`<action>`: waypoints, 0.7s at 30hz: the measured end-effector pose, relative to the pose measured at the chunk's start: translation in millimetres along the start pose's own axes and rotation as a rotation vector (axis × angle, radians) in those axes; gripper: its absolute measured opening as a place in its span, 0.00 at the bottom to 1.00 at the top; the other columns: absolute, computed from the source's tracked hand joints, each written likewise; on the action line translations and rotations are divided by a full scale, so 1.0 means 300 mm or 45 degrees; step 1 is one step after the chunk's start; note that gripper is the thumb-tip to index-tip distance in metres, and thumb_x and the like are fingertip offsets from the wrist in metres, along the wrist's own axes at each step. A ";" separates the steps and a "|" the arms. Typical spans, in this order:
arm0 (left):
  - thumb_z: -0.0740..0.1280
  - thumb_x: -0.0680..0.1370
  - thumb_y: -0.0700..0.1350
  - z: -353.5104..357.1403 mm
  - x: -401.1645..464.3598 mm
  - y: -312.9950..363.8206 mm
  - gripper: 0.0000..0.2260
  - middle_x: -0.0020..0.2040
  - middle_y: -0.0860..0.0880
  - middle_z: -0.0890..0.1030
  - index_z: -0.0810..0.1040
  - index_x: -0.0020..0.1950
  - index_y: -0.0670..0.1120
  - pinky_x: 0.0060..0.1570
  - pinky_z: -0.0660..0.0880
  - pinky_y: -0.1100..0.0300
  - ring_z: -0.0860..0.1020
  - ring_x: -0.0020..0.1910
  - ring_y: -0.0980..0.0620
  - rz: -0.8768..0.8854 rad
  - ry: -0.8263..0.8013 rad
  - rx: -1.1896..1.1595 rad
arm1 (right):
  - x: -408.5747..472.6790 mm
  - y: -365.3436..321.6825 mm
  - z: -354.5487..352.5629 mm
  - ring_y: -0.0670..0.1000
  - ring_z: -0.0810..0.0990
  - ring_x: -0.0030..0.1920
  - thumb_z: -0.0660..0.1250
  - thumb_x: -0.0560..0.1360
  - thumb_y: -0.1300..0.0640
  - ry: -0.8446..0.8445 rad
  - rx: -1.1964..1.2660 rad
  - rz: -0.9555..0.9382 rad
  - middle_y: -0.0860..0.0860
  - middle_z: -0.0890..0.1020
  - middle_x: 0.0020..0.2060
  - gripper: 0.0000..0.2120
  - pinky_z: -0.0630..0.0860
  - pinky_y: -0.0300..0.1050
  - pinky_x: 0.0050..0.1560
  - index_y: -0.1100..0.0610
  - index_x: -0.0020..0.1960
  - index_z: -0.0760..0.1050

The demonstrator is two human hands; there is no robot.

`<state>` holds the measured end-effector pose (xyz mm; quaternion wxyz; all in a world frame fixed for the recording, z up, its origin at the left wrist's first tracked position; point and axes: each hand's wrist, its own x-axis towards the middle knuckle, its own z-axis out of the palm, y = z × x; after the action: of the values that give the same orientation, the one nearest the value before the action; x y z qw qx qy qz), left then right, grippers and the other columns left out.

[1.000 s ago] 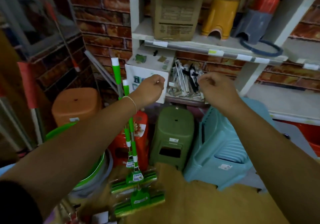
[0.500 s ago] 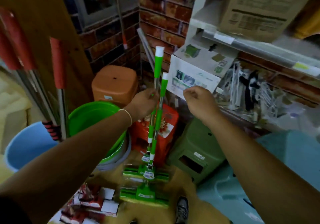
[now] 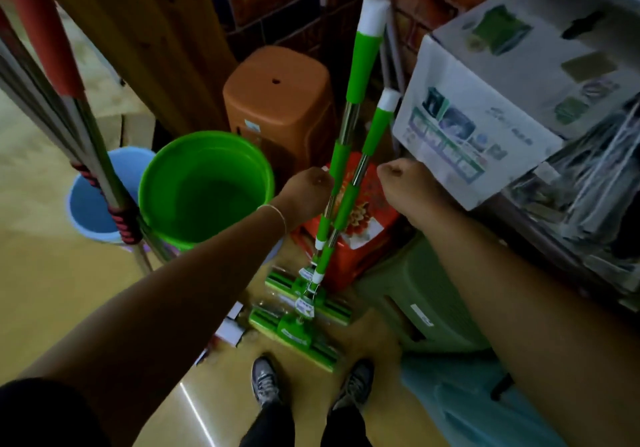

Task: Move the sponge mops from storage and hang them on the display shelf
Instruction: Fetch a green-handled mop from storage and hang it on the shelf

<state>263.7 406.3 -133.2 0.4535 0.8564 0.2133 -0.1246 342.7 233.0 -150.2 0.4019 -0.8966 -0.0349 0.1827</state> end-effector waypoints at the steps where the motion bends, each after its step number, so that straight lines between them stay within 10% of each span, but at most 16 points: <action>1: 0.60 0.82 0.42 0.023 0.026 -0.019 0.12 0.54 0.34 0.81 0.78 0.56 0.34 0.53 0.76 0.50 0.79 0.53 0.37 -0.024 -0.001 -0.027 | 0.034 0.019 0.025 0.49 0.77 0.43 0.61 0.80 0.47 0.005 0.014 0.029 0.49 0.79 0.43 0.15 0.71 0.41 0.43 0.54 0.58 0.80; 4: 0.60 0.82 0.42 0.069 0.095 -0.065 0.09 0.43 0.41 0.78 0.77 0.50 0.39 0.44 0.72 0.56 0.76 0.42 0.45 -0.090 0.002 -0.075 | 0.149 0.070 0.118 0.52 0.79 0.44 0.63 0.79 0.48 -0.012 0.110 0.145 0.51 0.81 0.42 0.15 0.77 0.47 0.47 0.56 0.56 0.81; 9: 0.58 0.82 0.44 0.120 0.175 -0.162 0.13 0.49 0.43 0.78 0.77 0.61 0.39 0.55 0.79 0.43 0.81 0.53 0.38 -0.202 -0.106 -0.132 | 0.314 0.136 0.270 0.56 0.82 0.41 0.66 0.74 0.45 -0.072 0.223 0.296 0.56 0.83 0.42 0.15 0.75 0.45 0.37 0.56 0.49 0.81; 14: 0.59 0.82 0.42 0.150 0.193 -0.228 0.12 0.56 0.35 0.81 0.77 0.59 0.38 0.53 0.79 0.43 0.81 0.50 0.36 -0.170 -0.164 -0.107 | 0.403 0.189 0.349 0.58 0.80 0.60 0.68 0.73 0.46 -0.105 0.435 0.359 0.56 0.81 0.60 0.23 0.76 0.61 0.63 0.53 0.66 0.73; 21: 0.59 0.81 0.41 0.140 0.144 -0.315 0.06 0.40 0.47 0.79 0.76 0.53 0.44 0.44 0.80 0.53 0.80 0.42 0.44 -0.154 -0.209 -0.058 | 0.209 0.167 0.354 0.54 0.80 0.57 0.62 0.78 0.38 0.086 0.239 0.192 0.50 0.82 0.54 0.21 0.76 0.51 0.59 0.52 0.59 0.77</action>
<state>255.7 429.3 -242.6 0.4803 0.8183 0.2295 -0.2168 359.0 287.3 -270.5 0.4702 -0.8607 0.0635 0.1845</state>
